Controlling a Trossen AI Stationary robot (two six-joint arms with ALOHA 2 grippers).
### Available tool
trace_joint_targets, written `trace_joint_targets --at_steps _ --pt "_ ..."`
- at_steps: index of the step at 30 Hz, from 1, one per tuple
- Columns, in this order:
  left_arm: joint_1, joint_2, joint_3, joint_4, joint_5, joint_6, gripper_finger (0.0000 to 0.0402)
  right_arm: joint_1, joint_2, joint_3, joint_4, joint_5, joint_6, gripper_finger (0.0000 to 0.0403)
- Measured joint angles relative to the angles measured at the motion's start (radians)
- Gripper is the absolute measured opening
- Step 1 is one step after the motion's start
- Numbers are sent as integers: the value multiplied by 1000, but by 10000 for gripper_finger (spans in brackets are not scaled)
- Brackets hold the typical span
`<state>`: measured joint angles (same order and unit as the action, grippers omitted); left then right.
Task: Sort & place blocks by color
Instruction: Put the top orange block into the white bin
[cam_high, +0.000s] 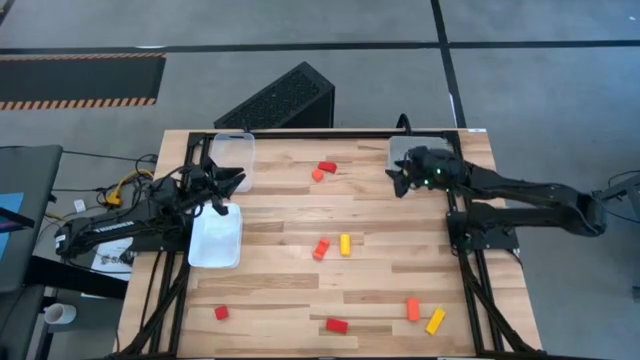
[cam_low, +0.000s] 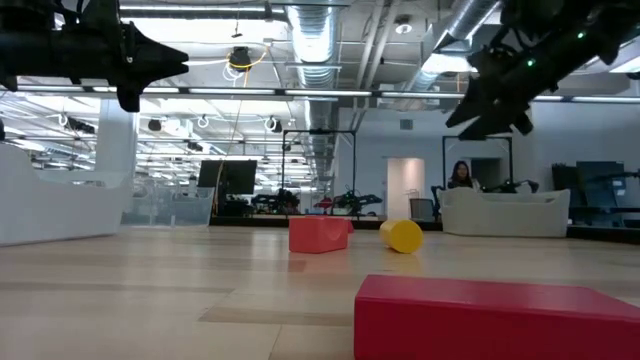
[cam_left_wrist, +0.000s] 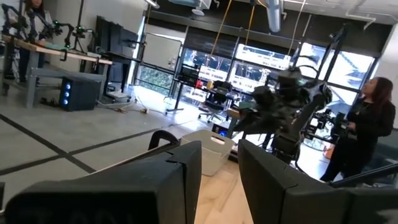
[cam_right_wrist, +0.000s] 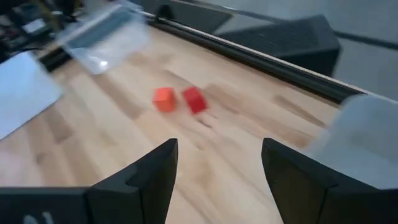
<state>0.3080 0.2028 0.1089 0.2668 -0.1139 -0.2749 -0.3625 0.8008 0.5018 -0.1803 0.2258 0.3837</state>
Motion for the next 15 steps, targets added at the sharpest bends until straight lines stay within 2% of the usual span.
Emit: trace_joint_targets --at_steps 6,15 --pt "0 0 0 0 -3 0 93 173 28 0 54 106 0 255" --pt "0 0 0 6 -6 4 93 290 65 0 74 195 35 255"
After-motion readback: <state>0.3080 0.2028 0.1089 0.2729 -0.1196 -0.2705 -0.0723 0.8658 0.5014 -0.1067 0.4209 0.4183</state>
